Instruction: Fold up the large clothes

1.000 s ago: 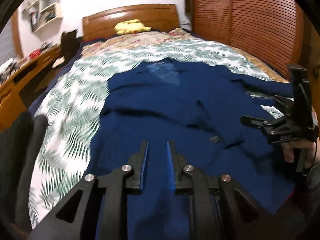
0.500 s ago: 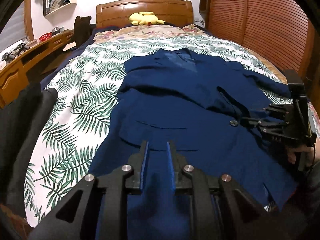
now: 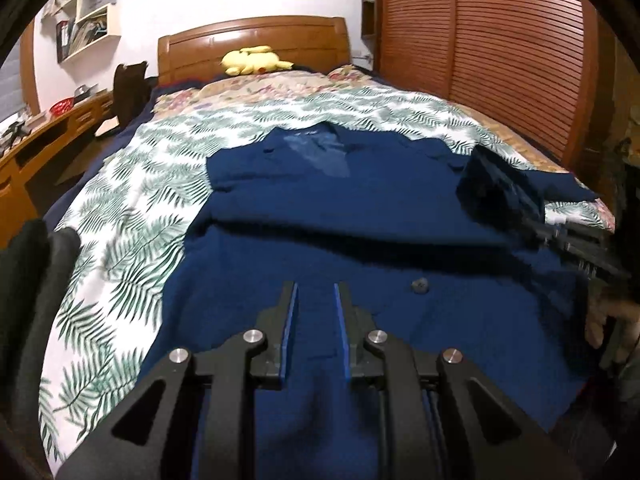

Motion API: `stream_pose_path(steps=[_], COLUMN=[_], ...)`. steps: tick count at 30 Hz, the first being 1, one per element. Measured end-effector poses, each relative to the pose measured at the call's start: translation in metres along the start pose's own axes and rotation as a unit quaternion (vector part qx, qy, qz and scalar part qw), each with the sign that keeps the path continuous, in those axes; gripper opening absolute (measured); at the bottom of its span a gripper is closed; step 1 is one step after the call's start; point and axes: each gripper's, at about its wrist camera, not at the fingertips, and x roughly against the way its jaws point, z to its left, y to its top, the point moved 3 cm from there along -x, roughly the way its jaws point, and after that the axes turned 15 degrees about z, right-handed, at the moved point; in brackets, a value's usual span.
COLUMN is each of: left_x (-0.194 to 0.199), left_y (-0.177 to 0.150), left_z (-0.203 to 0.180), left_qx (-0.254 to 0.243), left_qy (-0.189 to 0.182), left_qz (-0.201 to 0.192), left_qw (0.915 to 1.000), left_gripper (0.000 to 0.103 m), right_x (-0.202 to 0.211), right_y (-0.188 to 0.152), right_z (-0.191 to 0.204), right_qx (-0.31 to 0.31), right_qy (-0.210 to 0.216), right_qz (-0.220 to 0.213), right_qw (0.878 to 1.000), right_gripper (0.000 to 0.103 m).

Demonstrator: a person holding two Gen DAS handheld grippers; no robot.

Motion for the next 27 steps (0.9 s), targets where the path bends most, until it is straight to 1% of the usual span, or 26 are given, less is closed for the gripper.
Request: stream_pose_path(steps=[2,4,5,6,7,9,11,15,17,19,21,22,24,27], left_x=[-0.002,-0.004,-0.005,-0.007,-0.008,-0.014,-0.019,-0.032,-0.040,-0.046,-0.050,-0.051,-0.054,-0.059], left_y=[0.008,0.016,0.019,0.022,0.025,0.031,0.036,0.043,0.046,0.049,0.052,0.054,0.057,0.060], left_z=[-0.004,-0.008,-0.010,-0.012,-0.014,-0.017,-0.019,-0.028,-0.034,-0.038,-0.045,-0.048,-0.056,-0.069], left_qx=[-0.002,-0.004,-0.005,-0.007,-0.007,-0.011,-0.014,-0.020,-0.025,-0.027,-0.029,-0.030,-0.037,-0.054], left_qy=[-0.011,-0.021,-0.025,-0.028,-0.030,-0.037,-0.044,-0.043,-0.038,-0.041,-0.047,-0.049,-0.049,-0.044], left_qz=[-0.004,-0.009,-0.011,-0.014,-0.016,-0.015,-0.016,-0.014,-0.010,-0.008,-0.008,-0.010,-0.012,-0.016], left_qw=[0.9999,0.9997,0.9996,0.9995,0.9994,0.9991,0.9988,0.9988,0.9989,0.9988,0.9985,0.9983,0.9980,0.9974], left_gripper=[0.015,0.015,0.015,0.015,0.015,0.015,0.015,0.015,0.015,0.015,0.015,0.015,0.015,0.015], right_x=[-0.003,-0.004,-0.005,-0.004,-0.001,0.004,0.009,0.018,0.021,0.024,0.028,0.031,0.035,0.042], right_y=[-0.009,-0.016,-0.019,-0.022,-0.027,-0.032,-0.038,-0.046,-0.048,-0.048,-0.047,-0.046,-0.042,-0.038], right_z=[-0.004,-0.005,-0.007,-0.009,-0.013,-0.022,-0.033,-0.041,-0.045,-0.050,-0.055,-0.061,-0.071,-0.091], right_qx=[-0.014,-0.026,-0.031,-0.034,-0.037,-0.051,-0.068,-0.056,-0.053,-0.049,-0.049,-0.051,-0.055,-0.056], right_qy=[-0.009,-0.028,-0.040,-0.068,-0.088,-0.092,-0.085,-0.114,-0.116,-0.120,-0.125,-0.127,-0.131,-0.153], right_qz=[0.006,0.014,0.019,0.022,0.022,0.024,0.032,0.043,0.049,0.050,0.050,0.050,0.051,0.051], right_qw=[1.000,0.999,0.999,0.997,0.995,0.994,0.994,0.991,0.991,0.990,0.990,0.989,0.988,0.985], right_gripper=[0.013,0.020,0.027,0.035,0.038,0.048,0.051,0.054,0.056,0.059,0.066,0.067,0.069,0.070])
